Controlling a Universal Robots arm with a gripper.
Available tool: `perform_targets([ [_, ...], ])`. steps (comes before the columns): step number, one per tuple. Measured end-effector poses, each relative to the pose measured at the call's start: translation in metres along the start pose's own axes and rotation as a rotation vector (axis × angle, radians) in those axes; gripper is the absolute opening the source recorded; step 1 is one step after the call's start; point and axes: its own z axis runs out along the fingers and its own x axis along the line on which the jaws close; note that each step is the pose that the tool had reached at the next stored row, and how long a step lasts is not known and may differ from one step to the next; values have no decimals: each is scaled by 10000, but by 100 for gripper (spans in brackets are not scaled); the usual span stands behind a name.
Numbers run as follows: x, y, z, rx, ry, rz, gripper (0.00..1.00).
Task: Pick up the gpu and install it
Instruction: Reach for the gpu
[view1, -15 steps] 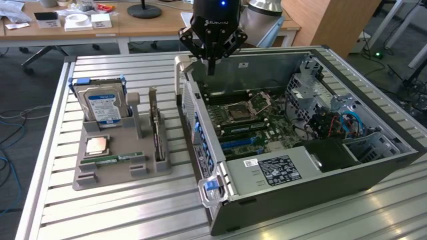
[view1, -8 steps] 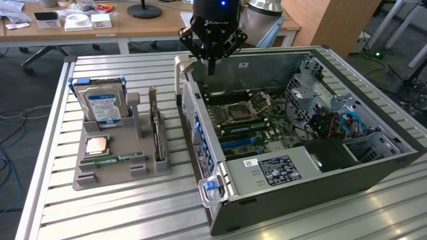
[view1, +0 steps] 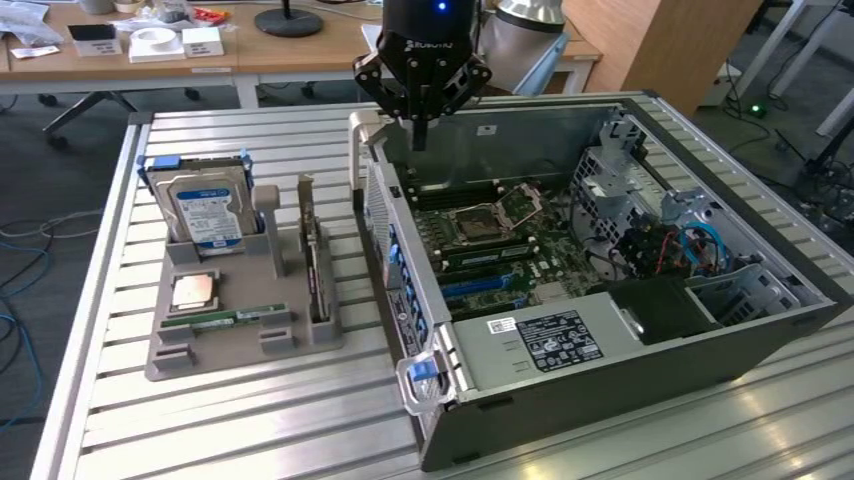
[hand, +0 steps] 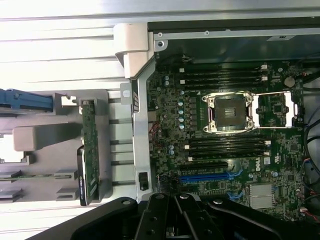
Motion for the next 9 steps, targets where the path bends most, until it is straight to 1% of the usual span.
perform_targets([
  [9,46,-3,-1,0,0,0,11],
])
